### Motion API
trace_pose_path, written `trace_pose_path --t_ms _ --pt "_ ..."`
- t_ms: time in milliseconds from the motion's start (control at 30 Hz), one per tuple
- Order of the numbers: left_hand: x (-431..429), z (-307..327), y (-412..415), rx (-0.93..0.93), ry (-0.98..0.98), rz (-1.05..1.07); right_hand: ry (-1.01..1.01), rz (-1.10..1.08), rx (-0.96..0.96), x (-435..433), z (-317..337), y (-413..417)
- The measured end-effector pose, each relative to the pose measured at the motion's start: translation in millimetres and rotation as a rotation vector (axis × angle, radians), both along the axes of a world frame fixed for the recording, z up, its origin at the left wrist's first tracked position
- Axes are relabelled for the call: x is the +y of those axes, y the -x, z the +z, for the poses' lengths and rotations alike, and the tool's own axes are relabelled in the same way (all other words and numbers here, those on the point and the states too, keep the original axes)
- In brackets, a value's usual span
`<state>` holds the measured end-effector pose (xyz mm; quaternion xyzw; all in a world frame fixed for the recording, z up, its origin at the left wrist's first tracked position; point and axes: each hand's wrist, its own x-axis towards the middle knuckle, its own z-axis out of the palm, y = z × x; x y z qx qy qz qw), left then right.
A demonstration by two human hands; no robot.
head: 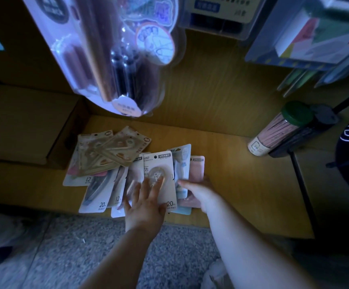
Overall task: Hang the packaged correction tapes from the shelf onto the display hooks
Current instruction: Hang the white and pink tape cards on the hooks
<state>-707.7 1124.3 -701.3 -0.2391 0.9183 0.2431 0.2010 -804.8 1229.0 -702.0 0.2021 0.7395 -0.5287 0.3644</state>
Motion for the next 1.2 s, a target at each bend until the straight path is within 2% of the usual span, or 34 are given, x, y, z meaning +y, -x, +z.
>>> trace_pose_path --t_ms 167,333,600,700,767,833,900,1000,1200 --pt "-0.9 -0.8 0.6 0.017 -0.001 0.01 0.043 -0.132 0.026 17.6 3.3 2.4" --pt "-1.2 -4.7 -1.1 0.005 0.003 -0.005 0.03 -0.17 0.004 40.6 9.5 5.7" --pt "1.0 -7.0 2.5 0.01 -0.015 0.033 0.058 -0.171 0.086 83.5 25.2 19.2" --pt "0.3 -0.6 3.8 0.105 -0.06 0.097 0.113 -0.118 0.123 91.0 43.6 22.9" --pt "-1.1 6.7 3.5 0.317 -0.206 0.201 0.179 -0.101 0.166 89.6 57.3 20.6" --pt "-0.6 23.3 4.2 0.52 -0.476 0.329 0.225 -0.091 0.216 86.2 67.0 14.9" --pt "6.5 48.5 5.5 0.59 -0.741 0.467 0.252 -0.072 0.256 80.7 78.7 3.6" --pt "19.3 82.8 3.7 0.509 -1.013 0.616 0.302 -0.011 0.286 74.6 93.3 -16.8" --pt "19.7 130.6 -43.4 0.265 -1.368 0.518 0.441 0.173 0.221 69.8 137.8 -73.4"
